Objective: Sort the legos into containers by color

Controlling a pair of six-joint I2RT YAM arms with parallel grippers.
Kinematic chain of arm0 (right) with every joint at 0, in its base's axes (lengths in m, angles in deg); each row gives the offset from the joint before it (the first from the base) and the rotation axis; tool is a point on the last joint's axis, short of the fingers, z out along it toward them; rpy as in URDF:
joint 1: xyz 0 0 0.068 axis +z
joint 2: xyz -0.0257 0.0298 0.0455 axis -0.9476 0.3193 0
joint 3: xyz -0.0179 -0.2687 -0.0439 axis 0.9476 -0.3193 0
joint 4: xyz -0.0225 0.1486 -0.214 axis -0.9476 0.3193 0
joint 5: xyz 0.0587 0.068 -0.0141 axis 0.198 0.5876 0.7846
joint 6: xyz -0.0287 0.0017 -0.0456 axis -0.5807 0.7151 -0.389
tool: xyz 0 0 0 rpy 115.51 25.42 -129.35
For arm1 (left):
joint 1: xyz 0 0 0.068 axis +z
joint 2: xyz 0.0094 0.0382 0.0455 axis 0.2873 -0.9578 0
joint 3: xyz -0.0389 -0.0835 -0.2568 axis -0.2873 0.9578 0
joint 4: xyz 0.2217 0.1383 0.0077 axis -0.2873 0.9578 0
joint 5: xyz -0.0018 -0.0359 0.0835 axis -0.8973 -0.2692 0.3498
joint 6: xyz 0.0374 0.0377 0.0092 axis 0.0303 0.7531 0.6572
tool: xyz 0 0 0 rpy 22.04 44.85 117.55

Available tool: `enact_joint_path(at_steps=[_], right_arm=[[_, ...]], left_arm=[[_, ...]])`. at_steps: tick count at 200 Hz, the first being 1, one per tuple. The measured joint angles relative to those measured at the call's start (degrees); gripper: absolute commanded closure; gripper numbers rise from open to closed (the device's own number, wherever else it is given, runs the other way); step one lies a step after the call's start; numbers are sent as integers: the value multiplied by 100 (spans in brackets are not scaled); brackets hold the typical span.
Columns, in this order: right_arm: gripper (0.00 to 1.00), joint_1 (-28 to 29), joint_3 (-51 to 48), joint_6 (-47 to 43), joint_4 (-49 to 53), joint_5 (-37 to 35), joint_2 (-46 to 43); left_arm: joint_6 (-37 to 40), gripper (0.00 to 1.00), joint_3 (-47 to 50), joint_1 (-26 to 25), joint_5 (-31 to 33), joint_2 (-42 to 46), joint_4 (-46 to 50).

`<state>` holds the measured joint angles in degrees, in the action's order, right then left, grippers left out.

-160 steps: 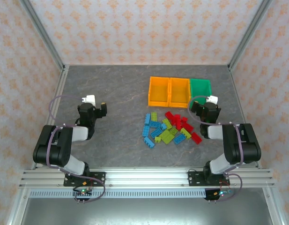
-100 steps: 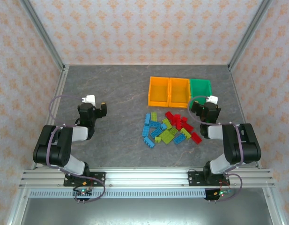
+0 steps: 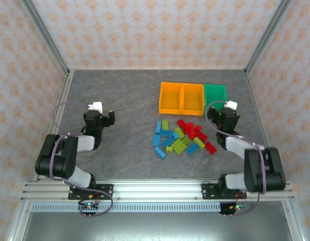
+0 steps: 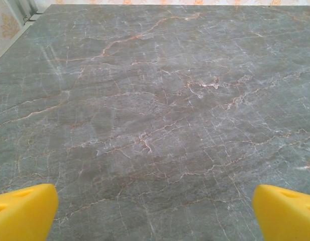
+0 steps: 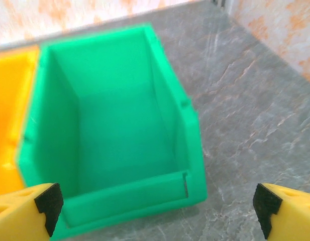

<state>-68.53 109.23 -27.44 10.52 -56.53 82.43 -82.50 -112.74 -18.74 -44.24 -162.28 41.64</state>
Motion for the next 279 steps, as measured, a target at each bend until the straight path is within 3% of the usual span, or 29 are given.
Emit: enact_joint_path(at_steps=[37,70,102,143,192,236,279], right_arm=[[5,72,1274,1235,2317,649,-1453],[7,640,1447,1912,3993,1377,-1902],[8,1156,1443,2352,5324,1626,-1906],[9,1687,1368,2500,6332,1517,-1687],[0,1687,1054,2957,6557,962,-1132],[1,1355,621,4094,6708,660,-1600],[3,1204,518,4669,6596,822,-1187]], left_arm=[[164,0,-323,-654,136,1370,1298],[109,0,-925,-1565,-136,2673,2275],[229,0,-1154,-3027,-601,2983,2695],[1005,0,-55,-4260,-1178,3001,2675],[1311,0,181,-4371,-1279,2951,2520],[1309,0,181,-4371,-1279,2951,2490],[1307,0,181,-4371,-1165,2951,2404]])
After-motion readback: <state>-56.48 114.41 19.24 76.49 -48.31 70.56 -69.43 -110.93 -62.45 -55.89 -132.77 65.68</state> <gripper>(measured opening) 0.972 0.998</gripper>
